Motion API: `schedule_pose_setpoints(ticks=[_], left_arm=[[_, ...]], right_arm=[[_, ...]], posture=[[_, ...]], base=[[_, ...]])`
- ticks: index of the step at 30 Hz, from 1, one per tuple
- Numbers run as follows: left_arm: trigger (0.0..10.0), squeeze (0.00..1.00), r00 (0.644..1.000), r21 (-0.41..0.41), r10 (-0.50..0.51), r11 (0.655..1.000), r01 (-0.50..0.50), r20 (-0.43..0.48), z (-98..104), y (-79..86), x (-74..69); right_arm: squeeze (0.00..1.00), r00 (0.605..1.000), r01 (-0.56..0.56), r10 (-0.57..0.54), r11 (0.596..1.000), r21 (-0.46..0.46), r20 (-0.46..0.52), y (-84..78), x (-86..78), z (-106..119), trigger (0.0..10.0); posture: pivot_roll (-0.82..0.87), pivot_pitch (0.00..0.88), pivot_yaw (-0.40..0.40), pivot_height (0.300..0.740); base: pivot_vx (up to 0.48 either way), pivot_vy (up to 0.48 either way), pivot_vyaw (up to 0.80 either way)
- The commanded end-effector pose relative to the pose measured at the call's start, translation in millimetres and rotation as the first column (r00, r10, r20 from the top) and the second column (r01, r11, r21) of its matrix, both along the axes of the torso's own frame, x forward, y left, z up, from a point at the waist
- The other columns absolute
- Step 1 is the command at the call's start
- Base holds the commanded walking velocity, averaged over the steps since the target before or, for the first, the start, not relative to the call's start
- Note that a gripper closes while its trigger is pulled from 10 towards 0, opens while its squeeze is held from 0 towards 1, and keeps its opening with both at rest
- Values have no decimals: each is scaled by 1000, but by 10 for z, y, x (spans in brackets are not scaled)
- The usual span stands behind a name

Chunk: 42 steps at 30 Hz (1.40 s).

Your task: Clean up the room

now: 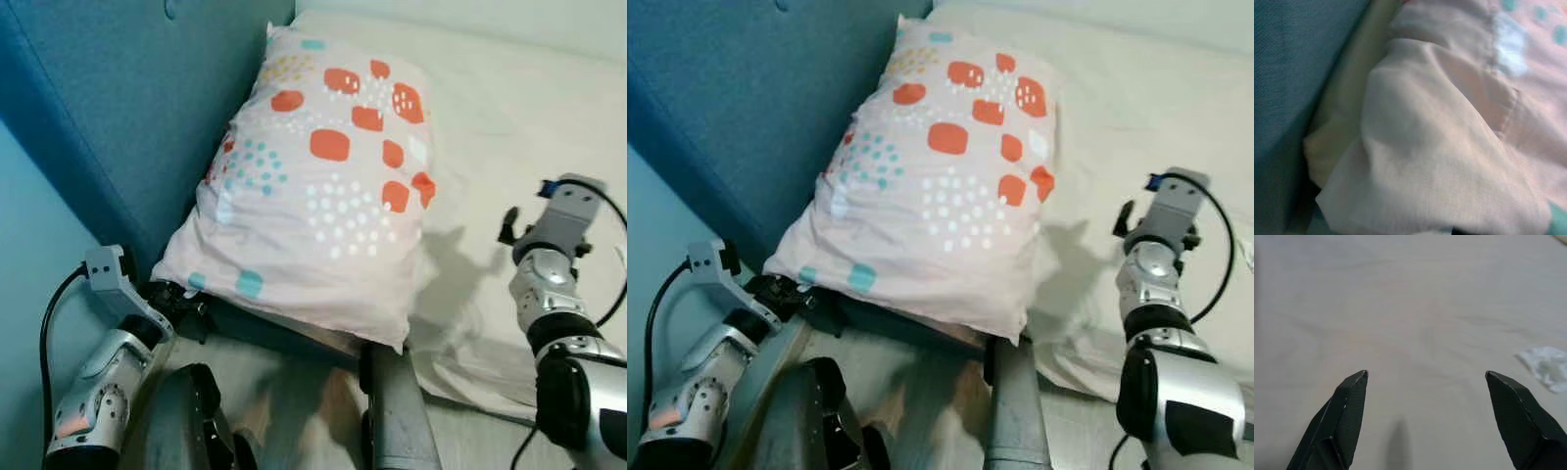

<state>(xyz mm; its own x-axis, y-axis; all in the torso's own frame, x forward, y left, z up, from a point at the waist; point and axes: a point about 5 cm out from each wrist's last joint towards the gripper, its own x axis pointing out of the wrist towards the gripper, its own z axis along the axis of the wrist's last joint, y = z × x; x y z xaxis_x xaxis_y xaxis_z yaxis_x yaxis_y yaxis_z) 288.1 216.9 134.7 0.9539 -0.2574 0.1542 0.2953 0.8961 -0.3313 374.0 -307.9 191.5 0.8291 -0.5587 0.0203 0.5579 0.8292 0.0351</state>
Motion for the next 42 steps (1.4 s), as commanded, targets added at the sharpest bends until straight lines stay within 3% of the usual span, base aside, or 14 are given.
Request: schedule_pose_setpoints(ticks=[1, 8, 14, 15, 19, 20, 23, 25, 26, 28, 30, 34, 37, 42], left_arm=[[10000, 0, 996, 40, -6, 999, 10, -89, -161, 67, -224], [10000, 0, 994, 48, -35, 998, 40, -107, -154, 13, -369], [10000, 0, 995, -105, -47, 994, 38, -91, -38, -116, -377], [10000, 1000, 994, -199, -99, 976, 88, -44, 53, -340, -303], [10000, 1000, 993, -227, -113, 968, 103, -29, 88, -412, -280], [10000, 1000, 994, -286, -113, 952, 106, -9, 137, -511, -209], [10000, 1000, 994, -335, -113, 936, 109, 6, 176, -603, -129], [10000, 1000, 992, -409, -123, 904, 123, 25, 258, -801, 64], [10000, 1000, 992, -409, -123, 904, 123, 25, 258, -801, 64], [10000, 1000, 990, -422, -139, 895, 141, 34, 319, -940, 232], [10000, 1000, 990, -423, -139, 895, 140, 34, 329, -959, 268], [10000, 1000, 994, -411, -108, 905, 111, 31, 416, -1016, 511], [10000, 1000, 996, -411, -91, 907, 93, 25, 434, -1010, 562], [10000, 1000, 999, -373, 41, 927, -38, 0, 510, -848, 818]], right_arm=[[0, 1000, -14, 14, 1000, 21, 18, -84, -9, 71, 10000], [0, 988, -148, 146, 988, 51, 46, 72, 92, 143, 10000], [0, 965, -260, 258, 964, 57, 38, 348, 201, 126, 10000], [0, 958, -286, 284, 956, 70, 49, 440, 227, 111, 10000], [0, 955, -296, 292, 952, 75, 53, 467, 234, 105, 10000], [0, 950, -311, 307, 947, 85, 60, 508, 240, 83, 10000], [0, 946, -322, 317, 942, 93, 63, 535, 240, 57, 10000], [0, 940, -340, 332, 934, 112, 79, 582, 238, 13, 10000], [0, 940, -340, 332, 934, 112, 79, 582, 238, 13, 10000], [0, 936, -347, 335, 929, 131, 107, 617, 236, -5, 10000], [0, 935, -349, 335, 927, 136, 116, 629, 237, -5, 10000], [0, 914, -397, 378, 909, 128, 150, 799, 249, -48, 10000], [0, 907, -411, 392, 904, 120, 153, 843, 247, -67, 10000], [0, 888, -445, 424, 890, 98, 180, 940, 188, -190, 10000]], posture=[[26, 391, -14, 465], [55, 427, -9, 465], [64, 442, -8, 465], [66, 442, -5, 465], [65, 441, -5, 465], [54, 433, -6, 465], [51, 430, -5, 465], [32, 421, -4, 465], [32, 421, -4, 465], [13, 419, -5, 465], [0, 414, -7, 465], [-41, 407, 1, 465], [-41, 407, 1, 465], [-92, 387, 2, 465]], base=[[0, 0, 0], [0, 0, 0], [0, 0, 0], [0, 0, 0], [0, 0, 0], [0, 0, 0], [0, 0, 0], [0, 0, 0], [0, 0, 0], [0, 0, 0], [0, 0, 0], [0, 0, 0], [0, 0, 0], [0, 0, 0]])
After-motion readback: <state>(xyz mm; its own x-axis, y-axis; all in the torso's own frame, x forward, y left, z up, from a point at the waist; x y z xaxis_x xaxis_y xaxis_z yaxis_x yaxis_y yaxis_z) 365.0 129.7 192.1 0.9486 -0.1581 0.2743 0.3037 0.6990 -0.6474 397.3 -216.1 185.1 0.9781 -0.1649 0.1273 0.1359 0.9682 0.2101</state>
